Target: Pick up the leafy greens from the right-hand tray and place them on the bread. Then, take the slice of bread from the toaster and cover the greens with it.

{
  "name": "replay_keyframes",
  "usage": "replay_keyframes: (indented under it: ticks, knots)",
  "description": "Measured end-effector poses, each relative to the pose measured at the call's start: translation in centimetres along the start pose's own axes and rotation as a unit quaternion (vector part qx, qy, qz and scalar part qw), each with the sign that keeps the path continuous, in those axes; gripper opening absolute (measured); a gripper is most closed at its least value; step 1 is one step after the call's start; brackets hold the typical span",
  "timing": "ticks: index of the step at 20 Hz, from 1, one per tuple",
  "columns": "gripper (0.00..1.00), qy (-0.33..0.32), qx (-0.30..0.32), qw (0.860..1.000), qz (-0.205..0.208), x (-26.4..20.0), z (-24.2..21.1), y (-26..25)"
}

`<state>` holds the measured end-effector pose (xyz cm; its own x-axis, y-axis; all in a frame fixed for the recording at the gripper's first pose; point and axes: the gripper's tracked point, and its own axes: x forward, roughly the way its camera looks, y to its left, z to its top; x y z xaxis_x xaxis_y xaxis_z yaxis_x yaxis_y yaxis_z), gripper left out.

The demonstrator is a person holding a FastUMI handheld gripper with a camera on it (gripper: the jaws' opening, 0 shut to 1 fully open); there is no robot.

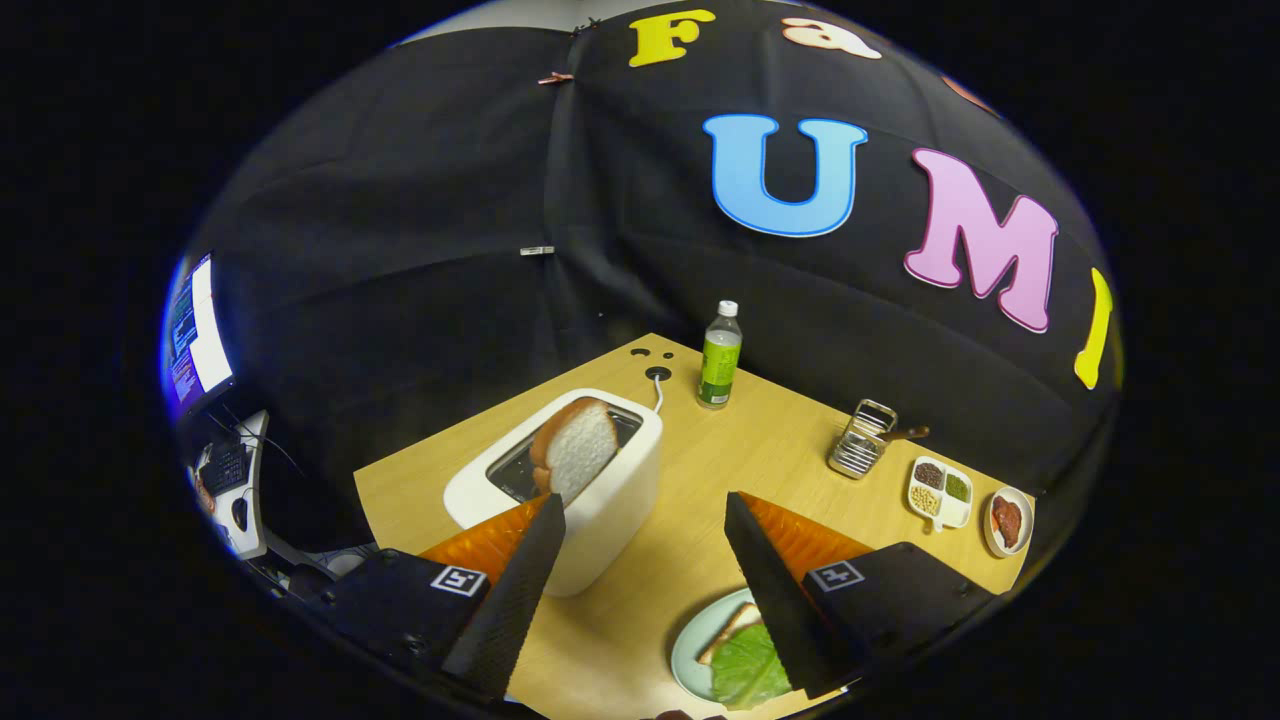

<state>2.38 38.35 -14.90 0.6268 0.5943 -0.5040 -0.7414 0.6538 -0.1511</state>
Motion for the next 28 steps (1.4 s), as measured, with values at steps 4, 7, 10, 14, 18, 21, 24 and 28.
replay_keyframes:
  ticks: [4, 7, 10, 14, 18, 21, 24, 28]
  knots:
    - [1.0, 0.0, -0.025, 1.0, 0.017, 2.7, 1.6, 3.2]
    - [0.99, 0.007, -0.033, 0.999, 0.015, 5.4, 1.9, 5.0]
    - [0.99, 0.028, -0.022, 0.999, -0.005, 8.6, 1.2, 5.1]
    - [0.99, 0.057, -0.007, 0.998, -0.034, 12.3, 0.0, 4.2]
    - [0.56, 0.07, 0.024, 0.995, -0.062, 13.5, -0.4, 3.1]
    - [0.23, 0.075, 0.061, 0.992, -0.076, 13.1, -0.3, 2.8]
    - [0.19, 0.071, 0.071, 0.993, -0.063, 12.5, 0.4, 2.9]
    - [0.17, 0.045, 0.096, 0.993, -0.05, 10.4, 3.0, 2.5]
